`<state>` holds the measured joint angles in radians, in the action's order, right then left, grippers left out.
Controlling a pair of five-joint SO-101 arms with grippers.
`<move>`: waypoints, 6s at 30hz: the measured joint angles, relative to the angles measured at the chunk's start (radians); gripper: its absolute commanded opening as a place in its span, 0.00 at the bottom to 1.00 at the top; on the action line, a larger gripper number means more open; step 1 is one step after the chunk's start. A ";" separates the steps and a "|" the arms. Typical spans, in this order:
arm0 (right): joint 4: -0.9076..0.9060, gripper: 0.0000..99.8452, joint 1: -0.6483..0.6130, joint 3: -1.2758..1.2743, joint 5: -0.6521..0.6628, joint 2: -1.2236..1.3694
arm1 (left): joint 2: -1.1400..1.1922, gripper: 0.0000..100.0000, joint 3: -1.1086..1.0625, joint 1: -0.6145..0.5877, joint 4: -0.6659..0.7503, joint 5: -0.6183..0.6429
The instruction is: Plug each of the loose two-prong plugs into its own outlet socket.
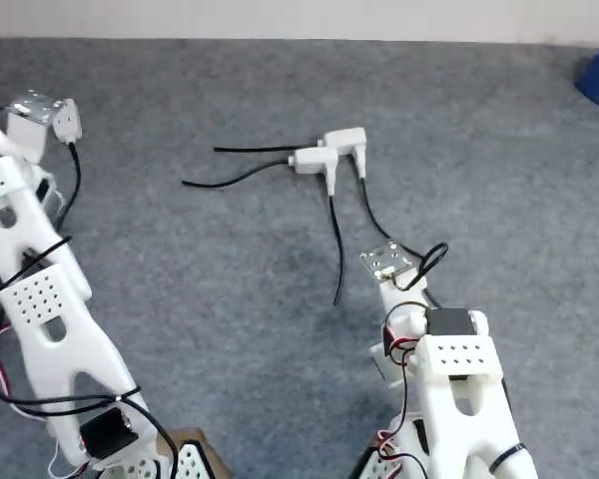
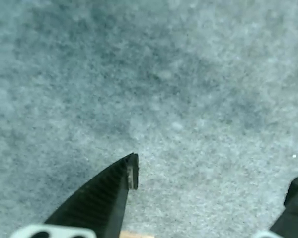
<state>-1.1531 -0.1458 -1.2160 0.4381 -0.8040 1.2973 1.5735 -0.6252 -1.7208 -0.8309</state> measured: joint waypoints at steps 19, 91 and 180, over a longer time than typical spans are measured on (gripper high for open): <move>0.000 0.43 0.000 0.000 0.000 0.000 | -0.015 0.26 0.051 -0.054 0.040 0.000; 0.000 0.43 0.414 0.003 0.072 0.000 | -1.625 0.01 -2.328 1.149 0.523 -0.216; 0.000 0.43 0.273 0.003 0.078 0.000 | -0.772 0.26 -1.165 -0.209 0.594 0.133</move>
<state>-1.1531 0.1274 -1.2129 0.5163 -0.8040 0.5255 0.4089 -0.8339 -1.1270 -0.6974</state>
